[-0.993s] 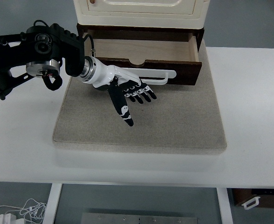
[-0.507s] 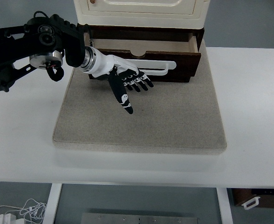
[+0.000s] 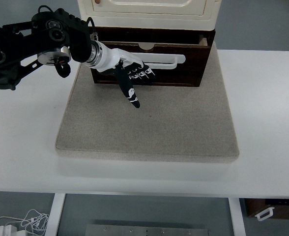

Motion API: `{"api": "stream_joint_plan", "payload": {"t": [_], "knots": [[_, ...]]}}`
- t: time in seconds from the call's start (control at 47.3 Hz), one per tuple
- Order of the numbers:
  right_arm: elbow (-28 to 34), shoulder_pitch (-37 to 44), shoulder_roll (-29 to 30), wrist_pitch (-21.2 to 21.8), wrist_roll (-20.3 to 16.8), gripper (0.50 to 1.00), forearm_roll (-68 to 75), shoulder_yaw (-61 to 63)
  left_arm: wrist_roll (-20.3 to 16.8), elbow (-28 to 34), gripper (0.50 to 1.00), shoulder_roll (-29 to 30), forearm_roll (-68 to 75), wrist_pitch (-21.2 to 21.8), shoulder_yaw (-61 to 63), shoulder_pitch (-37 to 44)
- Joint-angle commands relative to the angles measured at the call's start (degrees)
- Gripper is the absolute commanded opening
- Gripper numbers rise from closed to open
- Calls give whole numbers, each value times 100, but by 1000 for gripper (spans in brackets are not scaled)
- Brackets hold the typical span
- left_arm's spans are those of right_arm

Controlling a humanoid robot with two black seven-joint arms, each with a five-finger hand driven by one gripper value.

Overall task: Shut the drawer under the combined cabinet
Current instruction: 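Push the drawer front with the left hand toward the cabinet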

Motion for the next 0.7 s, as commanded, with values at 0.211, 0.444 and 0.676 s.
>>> {"api": "stream_joint_plan", "payload": {"t": [0.211, 0.444, 0.676], "knots": [[-2, 0, 0, -1, 0, 952, 0, 0, -8, 272, 1000, -6, 1, 117, -9, -9], [7, 0, 0, -1, 0, 952, 0, 0, -17, 403, 1000, -59, 10, 257, -18, -17], [-2, 0, 0, -1, 0, 952, 0, 0, -34, 526, 1000, -76, 36, 354, -18, -9]]}}
